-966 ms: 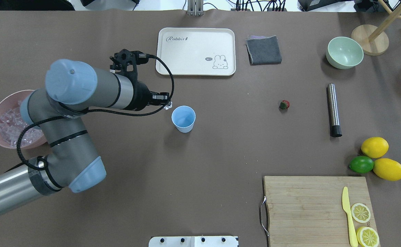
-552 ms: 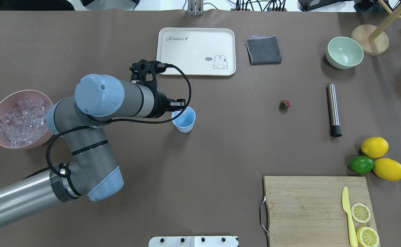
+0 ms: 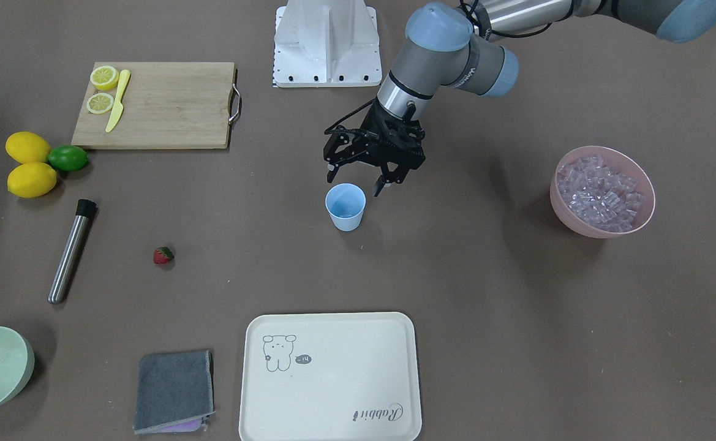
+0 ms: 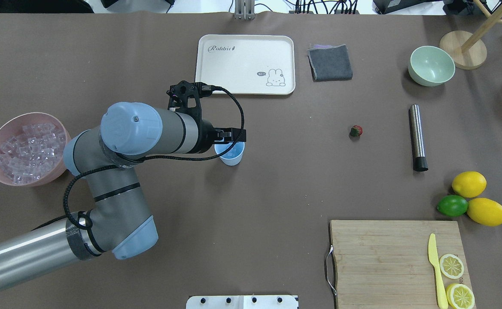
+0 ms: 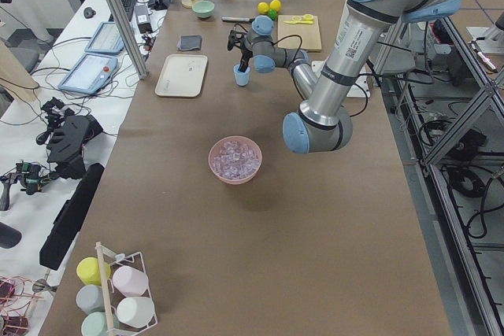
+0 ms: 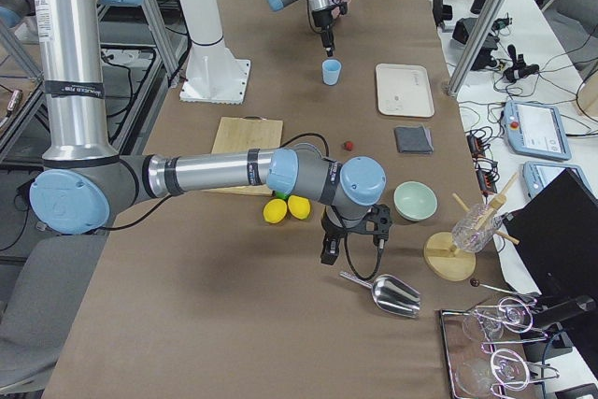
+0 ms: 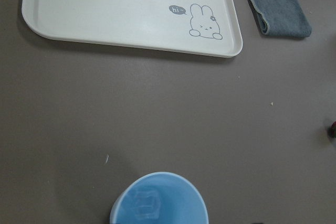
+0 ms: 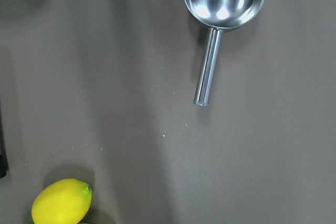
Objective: Mash ice and strawberries in cup
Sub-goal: 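Open the left gripper to drop the ice cube into the blue cup, then move the left gripper back over the pink bowl of ice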
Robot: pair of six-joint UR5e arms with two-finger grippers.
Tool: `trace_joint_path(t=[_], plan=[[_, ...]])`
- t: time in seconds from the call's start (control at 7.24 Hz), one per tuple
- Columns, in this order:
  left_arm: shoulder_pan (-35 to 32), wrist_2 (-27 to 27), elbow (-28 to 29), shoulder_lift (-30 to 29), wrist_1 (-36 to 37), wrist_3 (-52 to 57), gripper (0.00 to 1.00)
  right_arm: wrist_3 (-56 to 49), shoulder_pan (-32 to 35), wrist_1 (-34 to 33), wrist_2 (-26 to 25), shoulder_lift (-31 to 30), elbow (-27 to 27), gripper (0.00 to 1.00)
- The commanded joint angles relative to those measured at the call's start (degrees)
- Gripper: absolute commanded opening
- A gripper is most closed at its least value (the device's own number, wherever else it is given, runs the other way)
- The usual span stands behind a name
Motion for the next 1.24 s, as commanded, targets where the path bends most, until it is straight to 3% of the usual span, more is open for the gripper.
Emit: trace_joint_path(t=[0.0, 0.28, 0.55, 0.83, 1.1], plan=[[-5.4, -5.8, -8.3, 0.5, 16.7, 3.8, 0.98, 0.1, 0.0, 0.0, 0.0, 0.3, 0.4, 1.0], [-10.7, -6.3, -18.0, 6.0, 31.5, 18.4, 0.98, 0.1, 0.0, 0.0, 0.0, 0.8, 0.5, 1.0], [-17.0, -7.2, -23.4, 17.6, 32.9, 30.1, 0.98, 0.1, 0.0, 0.0, 0.3, 0.8, 0.7, 1.0], [-21.7, -9.9, -23.1, 28.2, 28.0, 40.2, 0.98, 0.0, 0.0, 0.1, 0.3, 0.8, 0.7, 1.0], [-23.5, -10.0, -13.2, 31.8, 13.0, 41.4, 0.97, -0.1, 0.0, 0.1, 0.3, 0.8, 0.5, 1.0]])
